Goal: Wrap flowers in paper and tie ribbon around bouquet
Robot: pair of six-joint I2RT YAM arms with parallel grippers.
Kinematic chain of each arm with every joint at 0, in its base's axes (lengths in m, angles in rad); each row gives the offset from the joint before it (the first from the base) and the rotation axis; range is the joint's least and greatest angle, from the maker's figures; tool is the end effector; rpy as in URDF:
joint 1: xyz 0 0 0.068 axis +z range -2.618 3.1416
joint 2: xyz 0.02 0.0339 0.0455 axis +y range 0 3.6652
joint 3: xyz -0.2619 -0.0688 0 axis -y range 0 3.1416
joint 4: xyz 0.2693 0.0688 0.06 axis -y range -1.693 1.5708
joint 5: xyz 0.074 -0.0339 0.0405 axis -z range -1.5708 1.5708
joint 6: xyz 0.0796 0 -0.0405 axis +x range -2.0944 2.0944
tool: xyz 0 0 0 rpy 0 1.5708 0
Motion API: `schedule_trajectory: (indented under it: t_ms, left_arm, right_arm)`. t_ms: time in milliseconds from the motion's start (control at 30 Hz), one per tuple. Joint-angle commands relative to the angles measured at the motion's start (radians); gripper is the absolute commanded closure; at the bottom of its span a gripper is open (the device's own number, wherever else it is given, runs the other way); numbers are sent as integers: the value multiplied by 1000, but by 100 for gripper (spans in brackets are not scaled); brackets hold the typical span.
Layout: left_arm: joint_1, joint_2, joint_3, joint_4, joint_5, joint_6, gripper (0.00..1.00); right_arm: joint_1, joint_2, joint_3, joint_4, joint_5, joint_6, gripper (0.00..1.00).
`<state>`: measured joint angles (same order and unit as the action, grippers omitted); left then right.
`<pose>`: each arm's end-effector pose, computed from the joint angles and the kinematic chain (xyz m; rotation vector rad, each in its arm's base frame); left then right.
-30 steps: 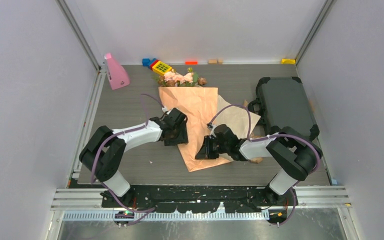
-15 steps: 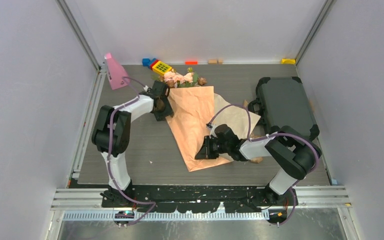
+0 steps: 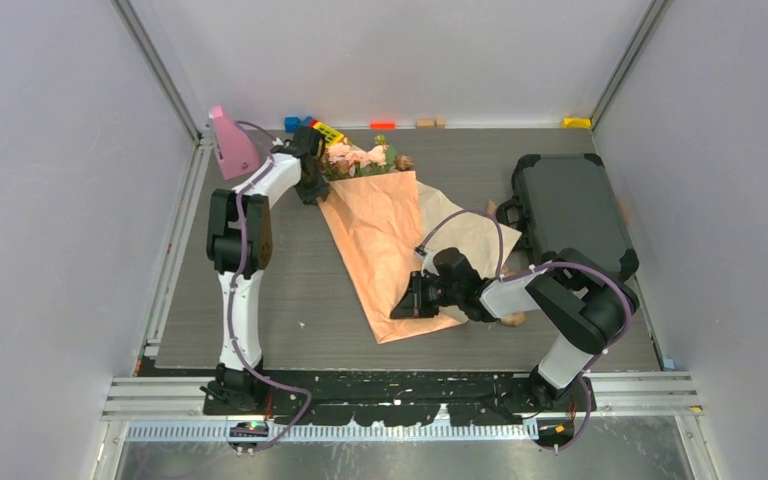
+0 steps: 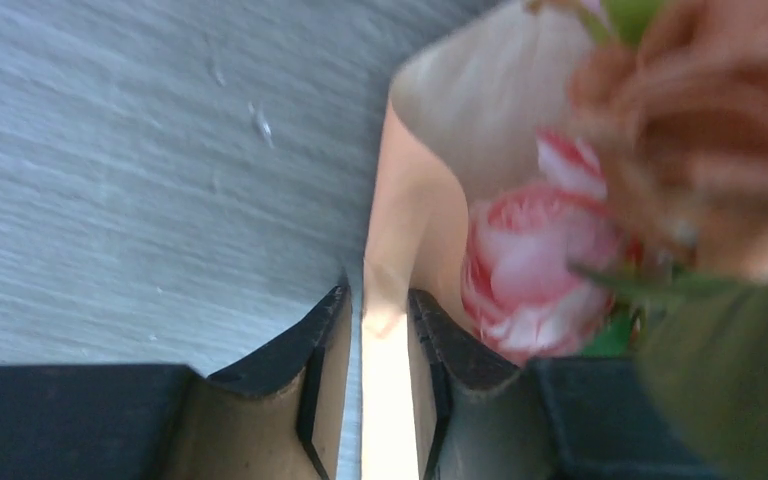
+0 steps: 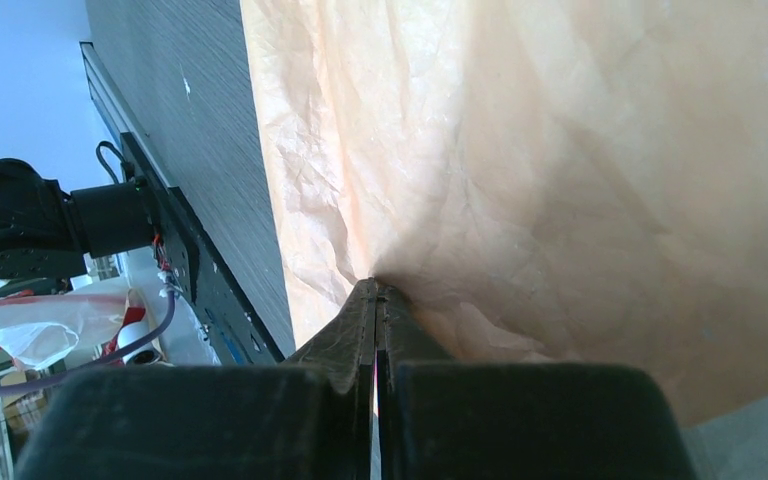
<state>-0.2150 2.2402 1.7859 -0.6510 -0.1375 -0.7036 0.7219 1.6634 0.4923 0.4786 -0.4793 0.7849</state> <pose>0.5098 -0.1002 0.1180 -0.6862 2.5729 -0.1155 0.2126 0.2361 0.0572 -0.2097 2.5279 1.2590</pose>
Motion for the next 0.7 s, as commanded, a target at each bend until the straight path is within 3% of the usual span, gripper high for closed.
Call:
schedule_trajectory:
  t_ms: [0,267,367,533,667]
  left_arm:
    - [51,131,103,-112,-33,48,72]
    - [69,271,354,-190,-24,90,76]
    - [79,274,402,-232,-19,100,72]
    - [97,102,370,-257,-88,108,63]
    - [95,-145,158,-177,-25,87,48]
  right_arm:
    - [-12,56,-46,-117,58,-46,99]
    - [-17,76,-43,-107,55,-40,99]
    - [-18,72,-36,-114,58,-37,99]
    - [-19,61,-42,-77,62,5,99]
    - [-18,27,-34,-102,72,-1,99]
